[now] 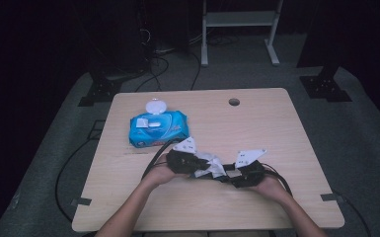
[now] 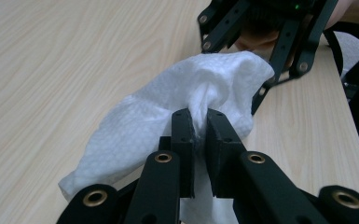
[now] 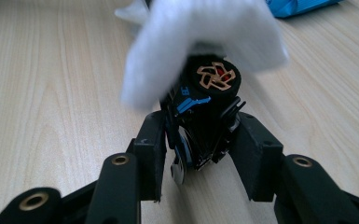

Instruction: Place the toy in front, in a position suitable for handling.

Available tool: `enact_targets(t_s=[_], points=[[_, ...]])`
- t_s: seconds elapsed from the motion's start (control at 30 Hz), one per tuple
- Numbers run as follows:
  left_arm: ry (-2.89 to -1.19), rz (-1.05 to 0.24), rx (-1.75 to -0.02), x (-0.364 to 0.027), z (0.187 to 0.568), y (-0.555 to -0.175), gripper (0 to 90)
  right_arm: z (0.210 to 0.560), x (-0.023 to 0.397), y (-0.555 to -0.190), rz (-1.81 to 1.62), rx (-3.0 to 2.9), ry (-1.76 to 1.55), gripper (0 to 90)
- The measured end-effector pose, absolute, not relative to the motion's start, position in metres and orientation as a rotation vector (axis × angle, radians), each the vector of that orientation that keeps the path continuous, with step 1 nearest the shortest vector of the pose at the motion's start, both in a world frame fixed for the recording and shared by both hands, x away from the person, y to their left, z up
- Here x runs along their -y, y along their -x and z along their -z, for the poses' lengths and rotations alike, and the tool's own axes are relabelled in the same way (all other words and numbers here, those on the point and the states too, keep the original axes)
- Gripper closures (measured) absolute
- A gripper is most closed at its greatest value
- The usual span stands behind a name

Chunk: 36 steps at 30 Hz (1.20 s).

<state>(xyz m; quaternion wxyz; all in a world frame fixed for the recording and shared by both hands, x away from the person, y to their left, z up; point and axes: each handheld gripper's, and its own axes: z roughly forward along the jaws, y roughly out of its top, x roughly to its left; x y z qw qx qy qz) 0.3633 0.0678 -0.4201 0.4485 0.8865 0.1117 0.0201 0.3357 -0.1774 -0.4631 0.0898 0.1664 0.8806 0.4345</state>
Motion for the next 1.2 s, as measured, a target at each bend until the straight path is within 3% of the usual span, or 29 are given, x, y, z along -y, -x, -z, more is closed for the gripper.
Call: enact_targets(t_s=[0.17, 0.43, 0.77, 1.2], points=[[-2.194, -0.039, -0.260, -0.052, 0.420, -0.365, 82.2, 0.465, 0.179, -0.337, -1.312, -2.614, -0.497, 55.9], [-2.204, -0.065, -0.299, -0.064, 0.418, -0.372, 81.9, 0.465, 0.178, -0.337, -1.312, -2.606, -0.486, 55.9], [-2.204, -0.038, -0.240, -0.037, 0.419, -0.367, 82.0, 0.465, 0.178, -0.336, -1.317, -2.608, -0.494, 55.9], [-2.184, -0.113, -0.408, -0.113, 0.417, -0.377, 81.5, 0.466, 0.178, -0.337, -1.322, -2.597, -0.486, 56.0]])
